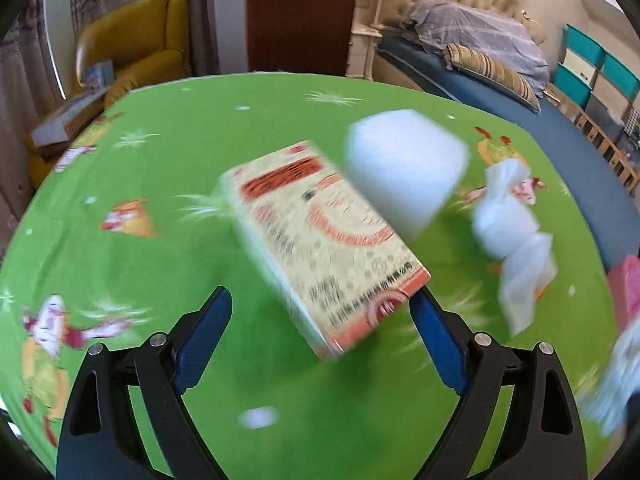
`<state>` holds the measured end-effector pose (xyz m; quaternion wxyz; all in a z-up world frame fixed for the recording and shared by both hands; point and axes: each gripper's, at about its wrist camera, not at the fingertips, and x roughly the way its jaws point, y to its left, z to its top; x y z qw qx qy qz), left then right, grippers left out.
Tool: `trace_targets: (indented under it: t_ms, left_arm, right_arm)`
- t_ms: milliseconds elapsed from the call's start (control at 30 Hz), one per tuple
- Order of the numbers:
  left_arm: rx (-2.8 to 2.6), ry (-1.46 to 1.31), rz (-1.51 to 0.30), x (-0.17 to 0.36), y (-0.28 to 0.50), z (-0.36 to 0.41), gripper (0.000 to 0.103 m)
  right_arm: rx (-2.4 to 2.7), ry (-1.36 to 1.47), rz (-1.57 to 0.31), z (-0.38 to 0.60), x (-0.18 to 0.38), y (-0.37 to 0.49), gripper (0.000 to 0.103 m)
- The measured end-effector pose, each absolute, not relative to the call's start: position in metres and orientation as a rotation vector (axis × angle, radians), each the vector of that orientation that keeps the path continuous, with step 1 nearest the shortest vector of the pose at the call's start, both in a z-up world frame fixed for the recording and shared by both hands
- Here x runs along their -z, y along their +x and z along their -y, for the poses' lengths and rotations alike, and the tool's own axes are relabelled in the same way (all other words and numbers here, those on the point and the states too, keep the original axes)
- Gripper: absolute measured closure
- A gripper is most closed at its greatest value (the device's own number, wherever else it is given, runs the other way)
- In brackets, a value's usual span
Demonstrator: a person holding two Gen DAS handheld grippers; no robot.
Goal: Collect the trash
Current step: 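Grasp the printed medicine box with the left tool while the right holds the plastic bag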
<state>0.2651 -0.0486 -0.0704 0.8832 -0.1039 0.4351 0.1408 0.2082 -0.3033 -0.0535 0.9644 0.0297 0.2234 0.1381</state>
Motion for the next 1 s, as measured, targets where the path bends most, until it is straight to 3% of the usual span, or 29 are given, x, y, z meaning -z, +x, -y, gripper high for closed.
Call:
trace_targets:
  t_ms: [200,467,533,567,600,1000]
  left_arm:
    - [-0.277,-0.261,-0.877,0.068,0.235,-0.004,0.018]
    - [-0.274,-0.168,-0.847,0.065,0.267,0.006,0.017]
    - [-0.264,-0.164,-0.872,0.071,0.275,0.002,0.030]
    - [-0.250,-0.163,-0.879,0.072,0.274,0.001,0.053]
    - [-0.230,-0.147,-0.883,0.073,0.271,0.001,0.056]
    - [-0.176,0.059,-0.560,0.040,0.165,0.022,0.057]
  right_arm:
    - [-0.322,0.018,-0.467,0.274,0.055,0.206,0.065]
    - [-0.357,-0.034,-0.476,0.241,0.051,0.203,0.064]
    - [-0.358,-0.050,-0.473,0.237,0.048,0.202,0.064]
    - [-0.358,-0.059,-0.472,0.235,0.048,0.202,0.064]
    - [-0.359,-0.065,-0.473,0.234,0.047,0.201,0.064]
    - [-0.387,-0.100,-0.479,0.215,0.050,0.187,0.064]
